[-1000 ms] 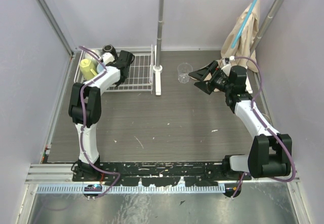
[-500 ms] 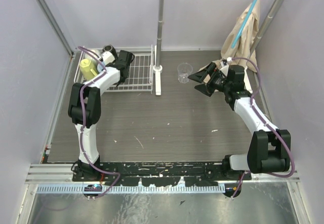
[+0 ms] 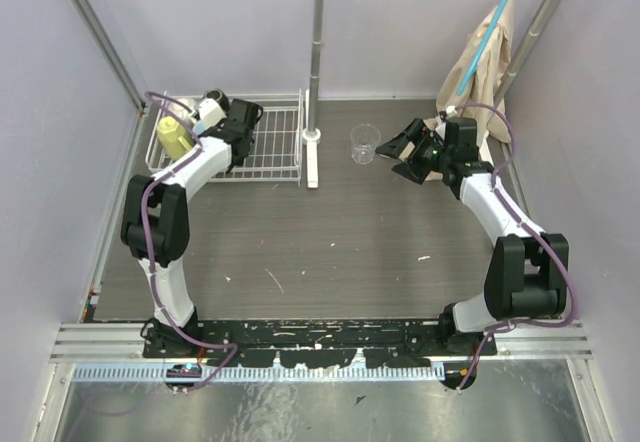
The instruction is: Load the cups into the dish rack
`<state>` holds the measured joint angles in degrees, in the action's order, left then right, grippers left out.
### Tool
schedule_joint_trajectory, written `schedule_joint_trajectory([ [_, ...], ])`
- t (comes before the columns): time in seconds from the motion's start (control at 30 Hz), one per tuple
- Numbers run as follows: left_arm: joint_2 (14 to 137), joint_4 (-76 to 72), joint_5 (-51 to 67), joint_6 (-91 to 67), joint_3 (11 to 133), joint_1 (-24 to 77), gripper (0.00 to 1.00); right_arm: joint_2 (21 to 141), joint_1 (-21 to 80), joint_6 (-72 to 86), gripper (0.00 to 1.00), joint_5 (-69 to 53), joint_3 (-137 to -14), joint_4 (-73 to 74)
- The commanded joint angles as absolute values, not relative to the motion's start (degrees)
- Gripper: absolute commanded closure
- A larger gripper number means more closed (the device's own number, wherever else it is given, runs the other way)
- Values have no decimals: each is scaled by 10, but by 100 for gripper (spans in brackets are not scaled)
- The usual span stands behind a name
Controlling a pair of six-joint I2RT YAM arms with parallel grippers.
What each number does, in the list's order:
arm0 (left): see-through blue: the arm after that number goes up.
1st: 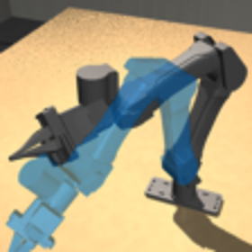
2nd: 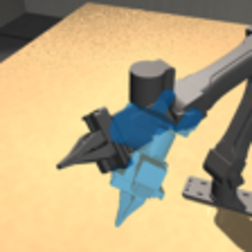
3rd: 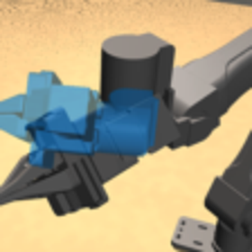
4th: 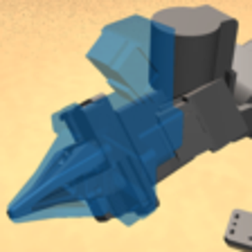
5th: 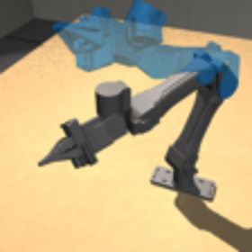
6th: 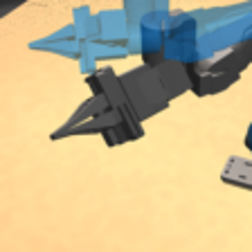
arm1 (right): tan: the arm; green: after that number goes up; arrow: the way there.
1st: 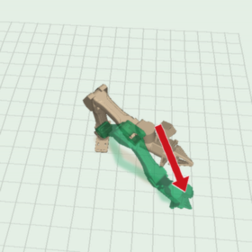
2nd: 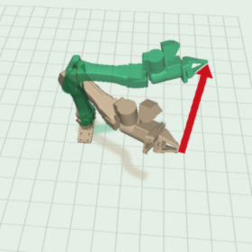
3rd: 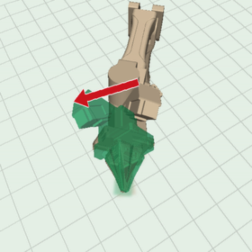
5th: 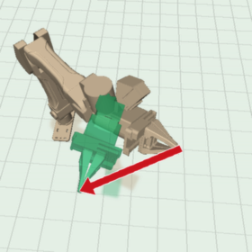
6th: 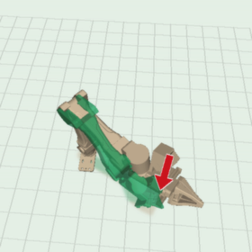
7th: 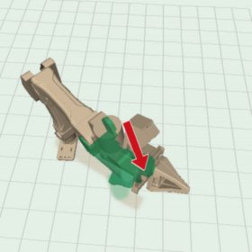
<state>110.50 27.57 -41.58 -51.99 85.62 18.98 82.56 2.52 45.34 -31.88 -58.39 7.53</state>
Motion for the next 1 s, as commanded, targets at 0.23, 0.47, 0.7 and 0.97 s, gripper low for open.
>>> schedule_joint_trajectory([
  [0.23,1011,257,-421,-491,820,191,16,885,82,441,24,-169,-639,109],
  [0.47,927,201,-385,-409,781,192,14,917,114,531,35,-70,-667,85],
  [0.7,854,180,-281,-324,770,194,13,993,117,608,44,19,-790,170],
  [0.97,811,197,-187,-317,783,185,7,1076,117,624,48,32,-891,238],
])
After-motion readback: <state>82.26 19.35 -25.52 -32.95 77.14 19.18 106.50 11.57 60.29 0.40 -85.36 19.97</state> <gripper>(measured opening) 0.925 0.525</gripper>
